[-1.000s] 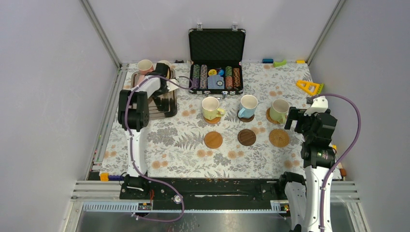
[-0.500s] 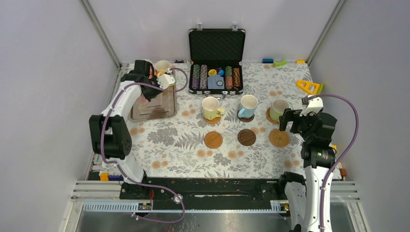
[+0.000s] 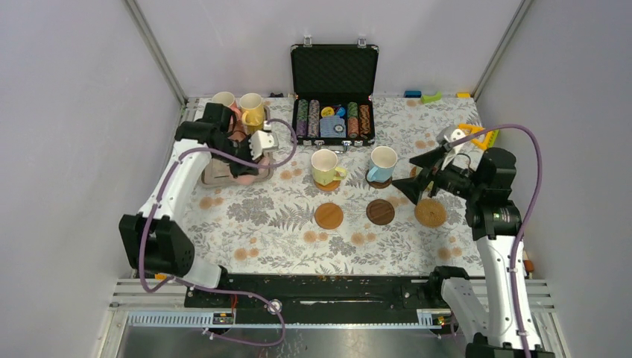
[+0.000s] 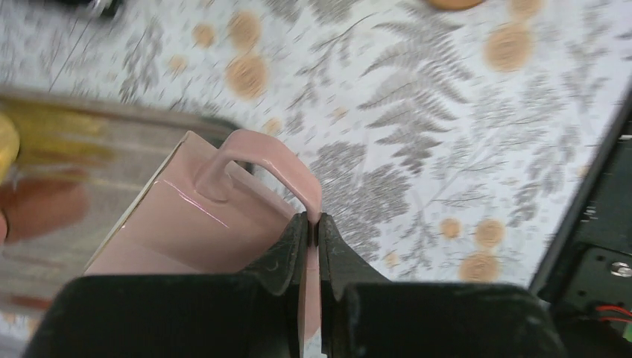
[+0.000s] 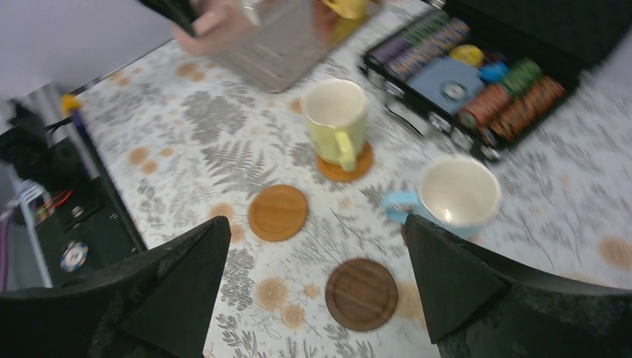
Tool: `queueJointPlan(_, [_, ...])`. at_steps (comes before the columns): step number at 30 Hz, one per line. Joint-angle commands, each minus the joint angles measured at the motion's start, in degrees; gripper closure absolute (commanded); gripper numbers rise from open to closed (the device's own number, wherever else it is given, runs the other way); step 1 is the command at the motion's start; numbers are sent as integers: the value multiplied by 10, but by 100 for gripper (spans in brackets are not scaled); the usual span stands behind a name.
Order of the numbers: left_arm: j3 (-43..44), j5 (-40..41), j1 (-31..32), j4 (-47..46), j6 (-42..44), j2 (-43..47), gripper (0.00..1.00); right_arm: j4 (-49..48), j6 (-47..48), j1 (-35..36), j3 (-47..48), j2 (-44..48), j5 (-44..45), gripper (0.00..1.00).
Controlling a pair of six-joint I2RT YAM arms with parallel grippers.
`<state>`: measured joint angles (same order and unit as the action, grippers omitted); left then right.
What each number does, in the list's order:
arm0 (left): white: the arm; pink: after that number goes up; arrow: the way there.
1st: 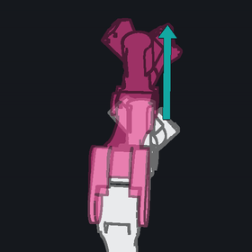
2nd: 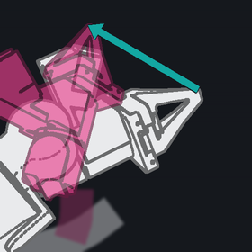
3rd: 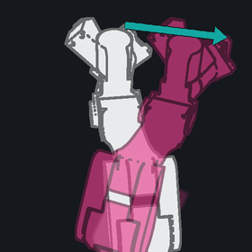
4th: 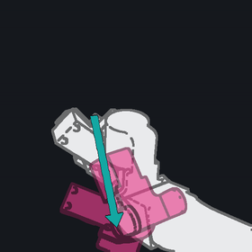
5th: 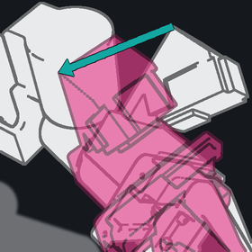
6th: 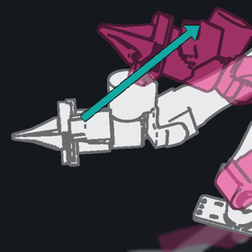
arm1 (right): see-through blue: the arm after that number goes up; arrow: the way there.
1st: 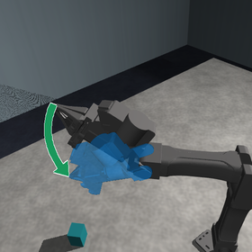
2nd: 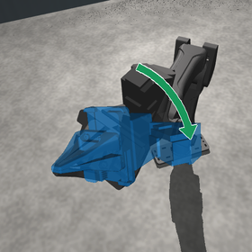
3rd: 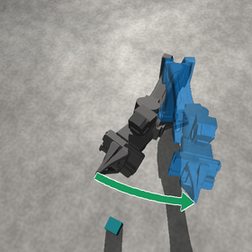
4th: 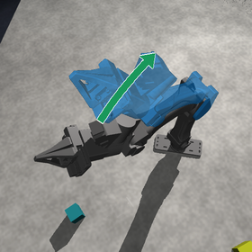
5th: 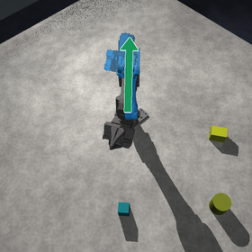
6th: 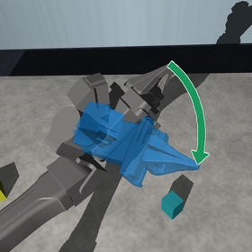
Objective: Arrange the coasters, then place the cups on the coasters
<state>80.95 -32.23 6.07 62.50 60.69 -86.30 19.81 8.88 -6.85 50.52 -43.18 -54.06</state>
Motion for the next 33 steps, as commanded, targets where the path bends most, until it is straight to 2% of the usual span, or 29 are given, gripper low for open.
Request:
queueJointPlan(1, [9, -104, 51, 76, 50, 78, 100, -26, 72, 107, 48, -24, -44, 5])
queueJointPlan(5, [12, -140, 106, 125, 57, 114, 100, -11, 143, 168, 63, -61, -28, 5])
queueJointPlan(8, [27, -168, 152, 172, 69, 128, 100, 37, 243, 210, 70, -76, -19, 4])
queueJointPlan(13, [50, -205, 240, 227, 79, 124, 100, 83, 350, 242, 77, -101, -91, 4])
queueJointPlan(16, [64, -218, 291, 254, 83, 108, 100, 85, 365, 254, 73, -116, -122, 3])
queueJointPlan(21, [98, -259, 343, 295, 97, 81, 100, 61, 334, 281, 55, -127, -158, 1])
queueJointPlan(28, [121, -299, 398, 297, 90, 48, 100, 42, 339, 300, 38, -133, -213, 0])
queueJointPlan(30, [130, -308, 411, 297, 85, 37, 100, -27, 274, 309, 23, -139, -219, 0])
queueJointPlan(31, [135, -312, 415, 297, 83, 31, 100, -86, 210, 312, 9, -142, -222, 0])
queueJointPlan(33, [147, -316, 421, 297, 78, 22, 100, -254, 63, 317, -31, -147, -225, 0])
